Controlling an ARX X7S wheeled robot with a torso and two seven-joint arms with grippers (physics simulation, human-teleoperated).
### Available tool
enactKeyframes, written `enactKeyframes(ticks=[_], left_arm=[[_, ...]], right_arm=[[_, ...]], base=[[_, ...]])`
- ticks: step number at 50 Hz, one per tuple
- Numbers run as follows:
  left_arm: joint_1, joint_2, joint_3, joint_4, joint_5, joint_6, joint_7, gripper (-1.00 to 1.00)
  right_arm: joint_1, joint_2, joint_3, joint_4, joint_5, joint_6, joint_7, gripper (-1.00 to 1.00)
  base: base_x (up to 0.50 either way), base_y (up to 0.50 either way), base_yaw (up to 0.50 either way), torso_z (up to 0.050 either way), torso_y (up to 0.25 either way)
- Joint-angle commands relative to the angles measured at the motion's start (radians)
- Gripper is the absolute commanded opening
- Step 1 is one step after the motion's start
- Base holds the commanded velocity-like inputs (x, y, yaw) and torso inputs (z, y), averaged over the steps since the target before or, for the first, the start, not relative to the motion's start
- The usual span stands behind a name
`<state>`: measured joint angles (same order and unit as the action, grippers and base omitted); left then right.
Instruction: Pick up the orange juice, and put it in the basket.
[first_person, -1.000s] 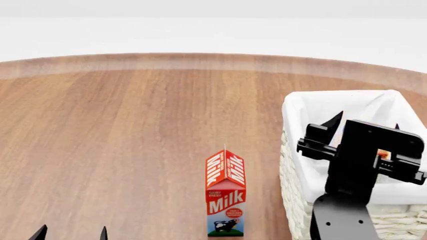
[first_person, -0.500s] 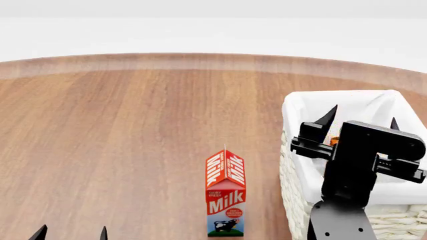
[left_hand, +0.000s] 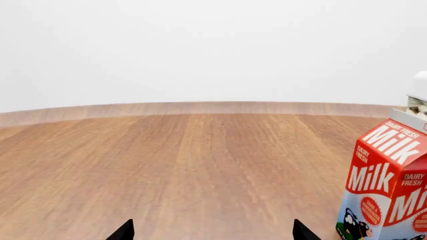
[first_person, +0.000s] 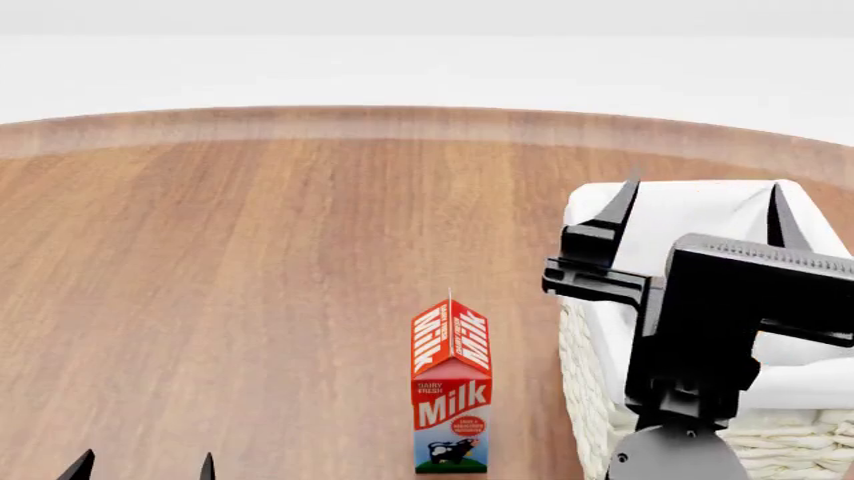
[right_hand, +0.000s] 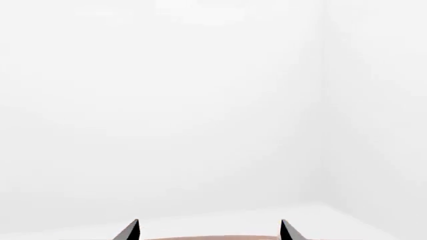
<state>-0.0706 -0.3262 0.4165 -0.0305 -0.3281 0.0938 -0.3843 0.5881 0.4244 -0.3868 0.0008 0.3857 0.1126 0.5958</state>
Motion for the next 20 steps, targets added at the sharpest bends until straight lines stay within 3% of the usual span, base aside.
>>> enactKeyframes(ticks=[1, 20], left_arm=[[-0.001, -0.001, 0.002, 0.000, -0.001, 0.001, -0.002, 1.00], [-0.002, -0.004, 0.006, -0.001, -0.004, 0.002, -0.005, 1.00]], right_arm=[[-0.039, 0.037, -0.007, -0.174, 0.010, 0.049, 0.027, 1.00], [-0.090, 0.071, -0.014, -0.332, 0.011, 0.064, 0.052, 1.00]], base=[[0.00, 0.00, 0.00, 0.000, 0.000], [0.00, 0.00, 0.00, 0.000, 0.000]])
